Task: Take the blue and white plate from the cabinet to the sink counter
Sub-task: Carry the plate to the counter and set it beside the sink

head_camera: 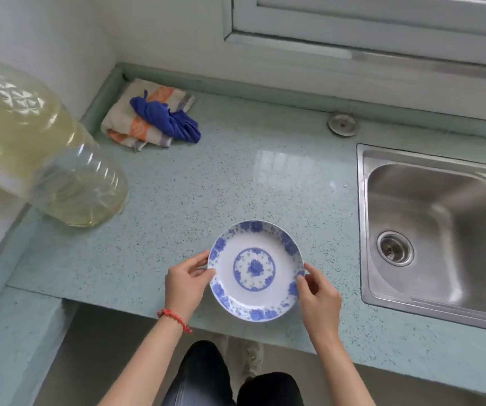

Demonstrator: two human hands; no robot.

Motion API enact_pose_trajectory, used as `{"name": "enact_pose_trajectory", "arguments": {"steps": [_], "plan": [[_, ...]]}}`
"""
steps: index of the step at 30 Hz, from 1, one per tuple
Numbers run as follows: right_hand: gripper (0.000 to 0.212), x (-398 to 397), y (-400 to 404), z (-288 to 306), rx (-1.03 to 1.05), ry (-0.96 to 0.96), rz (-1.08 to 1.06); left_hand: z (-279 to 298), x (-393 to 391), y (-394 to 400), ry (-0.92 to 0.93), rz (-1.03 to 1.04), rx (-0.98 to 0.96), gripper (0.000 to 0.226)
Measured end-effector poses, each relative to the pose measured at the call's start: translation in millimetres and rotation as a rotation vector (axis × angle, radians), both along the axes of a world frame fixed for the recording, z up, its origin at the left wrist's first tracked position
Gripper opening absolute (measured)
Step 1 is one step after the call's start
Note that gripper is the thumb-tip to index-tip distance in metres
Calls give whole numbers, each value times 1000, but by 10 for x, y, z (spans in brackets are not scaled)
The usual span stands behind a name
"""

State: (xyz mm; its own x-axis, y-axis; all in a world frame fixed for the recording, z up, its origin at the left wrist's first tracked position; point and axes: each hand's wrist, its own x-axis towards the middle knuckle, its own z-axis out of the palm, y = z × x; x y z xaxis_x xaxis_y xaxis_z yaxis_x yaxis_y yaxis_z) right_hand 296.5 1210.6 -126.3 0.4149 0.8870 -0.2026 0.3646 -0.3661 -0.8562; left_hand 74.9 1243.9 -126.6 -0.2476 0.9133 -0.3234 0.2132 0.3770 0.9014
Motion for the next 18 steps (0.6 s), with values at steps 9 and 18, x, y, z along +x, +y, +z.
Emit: {"name": "enact_pose_trajectory", "arguments": {"steps": [9,18], "plan": [[29,-55,301,-105,-25,-71,-63,-132,30,415,5,-35,-30,37],[28,-15,838,-147,-7,-73,-73,-175,80,941,-10,-13,-15,38]]}}
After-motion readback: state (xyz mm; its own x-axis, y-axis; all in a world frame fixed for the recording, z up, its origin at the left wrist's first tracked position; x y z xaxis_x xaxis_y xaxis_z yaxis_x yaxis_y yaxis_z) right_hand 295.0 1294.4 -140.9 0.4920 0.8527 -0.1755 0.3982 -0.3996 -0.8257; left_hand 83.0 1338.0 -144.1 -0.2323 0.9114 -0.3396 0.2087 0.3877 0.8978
